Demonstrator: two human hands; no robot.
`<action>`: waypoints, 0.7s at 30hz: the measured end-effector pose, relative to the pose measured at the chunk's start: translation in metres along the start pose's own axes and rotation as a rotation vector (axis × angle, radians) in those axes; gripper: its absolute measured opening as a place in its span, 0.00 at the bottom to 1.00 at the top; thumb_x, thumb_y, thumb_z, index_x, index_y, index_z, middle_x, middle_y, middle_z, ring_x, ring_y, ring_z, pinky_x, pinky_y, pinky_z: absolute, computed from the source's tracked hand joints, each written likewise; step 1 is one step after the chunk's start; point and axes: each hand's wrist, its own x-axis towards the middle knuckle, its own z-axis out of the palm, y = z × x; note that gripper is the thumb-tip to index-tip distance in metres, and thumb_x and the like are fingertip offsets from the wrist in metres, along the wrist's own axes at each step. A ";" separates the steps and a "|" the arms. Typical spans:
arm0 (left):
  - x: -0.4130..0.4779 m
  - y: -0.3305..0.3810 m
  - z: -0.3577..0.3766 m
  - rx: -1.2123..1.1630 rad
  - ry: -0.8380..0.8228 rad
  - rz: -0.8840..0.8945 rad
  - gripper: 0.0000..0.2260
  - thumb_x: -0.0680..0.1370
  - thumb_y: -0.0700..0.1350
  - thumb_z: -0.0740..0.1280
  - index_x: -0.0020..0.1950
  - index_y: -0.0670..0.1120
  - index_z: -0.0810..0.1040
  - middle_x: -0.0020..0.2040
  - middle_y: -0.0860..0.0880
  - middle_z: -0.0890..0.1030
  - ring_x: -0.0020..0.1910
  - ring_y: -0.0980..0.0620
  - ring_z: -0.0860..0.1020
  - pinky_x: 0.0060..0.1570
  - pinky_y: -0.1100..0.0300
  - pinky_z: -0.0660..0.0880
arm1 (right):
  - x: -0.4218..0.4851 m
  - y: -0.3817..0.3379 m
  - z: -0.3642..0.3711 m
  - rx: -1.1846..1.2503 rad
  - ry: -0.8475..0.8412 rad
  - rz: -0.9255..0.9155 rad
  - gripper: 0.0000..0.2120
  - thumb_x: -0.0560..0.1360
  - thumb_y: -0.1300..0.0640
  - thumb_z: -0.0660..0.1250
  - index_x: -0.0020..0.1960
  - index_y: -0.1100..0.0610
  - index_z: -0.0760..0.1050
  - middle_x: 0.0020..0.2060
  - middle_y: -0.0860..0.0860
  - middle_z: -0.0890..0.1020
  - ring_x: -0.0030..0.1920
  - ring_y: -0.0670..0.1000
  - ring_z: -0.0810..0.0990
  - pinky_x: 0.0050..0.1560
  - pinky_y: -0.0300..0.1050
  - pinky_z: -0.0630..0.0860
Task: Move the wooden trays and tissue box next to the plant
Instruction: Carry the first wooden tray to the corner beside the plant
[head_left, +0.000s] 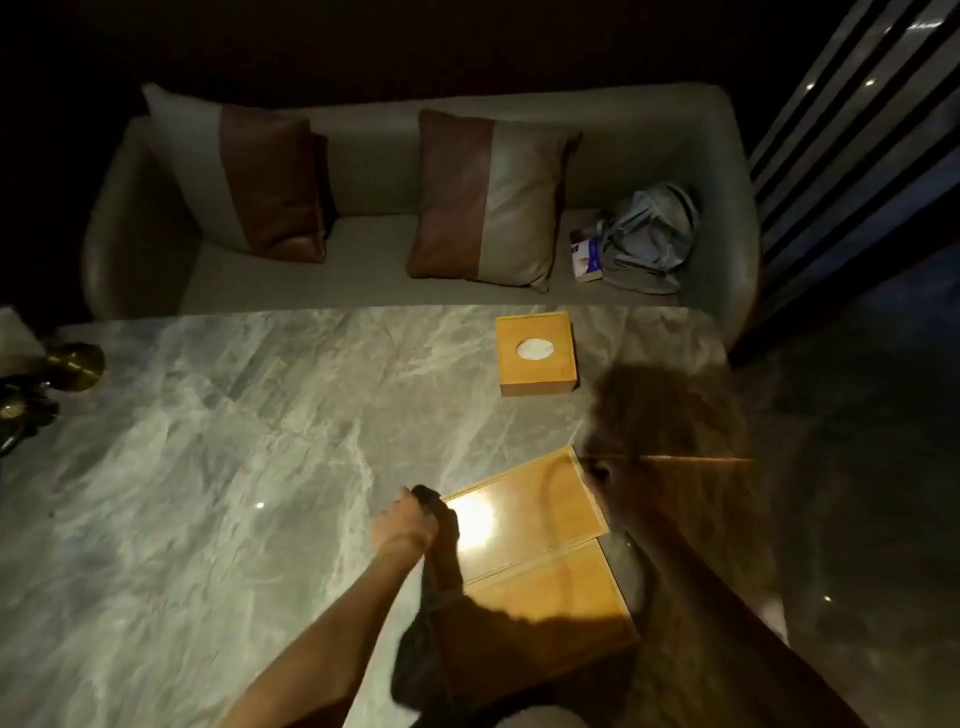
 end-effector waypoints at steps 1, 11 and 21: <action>-0.002 -0.002 0.008 -0.048 -0.043 -0.023 0.19 0.78 0.47 0.61 0.68 0.43 0.67 0.63 0.40 0.79 0.62 0.39 0.78 0.62 0.47 0.76 | 0.002 0.004 0.006 0.001 -0.020 0.017 0.15 0.79 0.56 0.66 0.56 0.68 0.78 0.48 0.64 0.83 0.51 0.60 0.82 0.60 0.54 0.74; -0.012 -0.008 0.045 -0.595 -0.192 -0.194 0.28 0.74 0.42 0.67 0.70 0.41 0.60 0.65 0.36 0.70 0.61 0.34 0.75 0.58 0.39 0.79 | -0.012 0.004 0.029 -0.170 -0.049 0.006 0.32 0.81 0.49 0.61 0.80 0.57 0.54 0.79 0.56 0.61 0.80 0.58 0.57 0.79 0.52 0.55; 0.001 -0.024 -0.021 -0.658 -0.063 0.017 0.18 0.73 0.40 0.67 0.60 0.43 0.65 0.59 0.36 0.75 0.57 0.34 0.77 0.57 0.39 0.79 | -0.039 -0.039 0.035 -0.092 0.287 -0.097 0.21 0.81 0.54 0.62 0.73 0.57 0.70 0.61 0.58 0.81 0.62 0.59 0.79 0.65 0.51 0.71</action>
